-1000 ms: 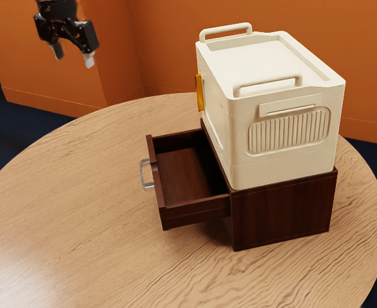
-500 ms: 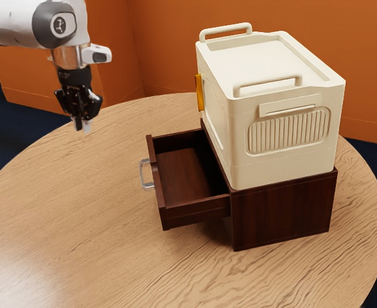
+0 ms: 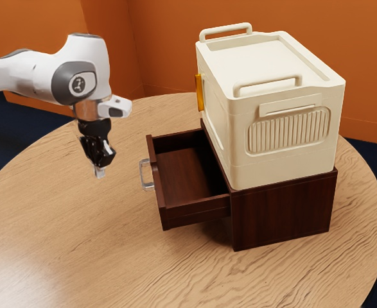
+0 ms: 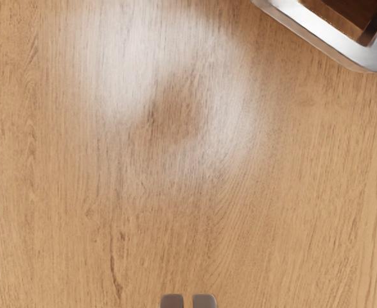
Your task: Push the drawer handle with one arm to close the drawer
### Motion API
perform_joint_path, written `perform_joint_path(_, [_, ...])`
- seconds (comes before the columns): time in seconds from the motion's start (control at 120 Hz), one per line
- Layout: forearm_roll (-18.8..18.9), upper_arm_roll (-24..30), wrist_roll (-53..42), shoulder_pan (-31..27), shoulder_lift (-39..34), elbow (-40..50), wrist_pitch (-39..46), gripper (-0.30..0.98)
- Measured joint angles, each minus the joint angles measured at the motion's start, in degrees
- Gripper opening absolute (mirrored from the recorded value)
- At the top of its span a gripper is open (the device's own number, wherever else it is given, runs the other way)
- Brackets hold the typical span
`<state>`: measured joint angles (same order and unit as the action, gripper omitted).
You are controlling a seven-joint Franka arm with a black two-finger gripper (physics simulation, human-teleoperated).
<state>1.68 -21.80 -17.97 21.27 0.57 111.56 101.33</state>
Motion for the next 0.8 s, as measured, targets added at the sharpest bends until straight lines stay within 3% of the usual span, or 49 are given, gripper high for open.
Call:
perform_joint_path(0.275, [0.06,0.08,-3.08,1.57,2.0,2.38,10.88,-0.1])
perform_joint_path(0.558, [0.73,0.09,-5.09,6.49,3.78,2.8,15.5,-0.1])
perform_joint_path(0.8, [0.96,-0.16,-6.23,5.43,5.81,2.81,19.69,-0.1])
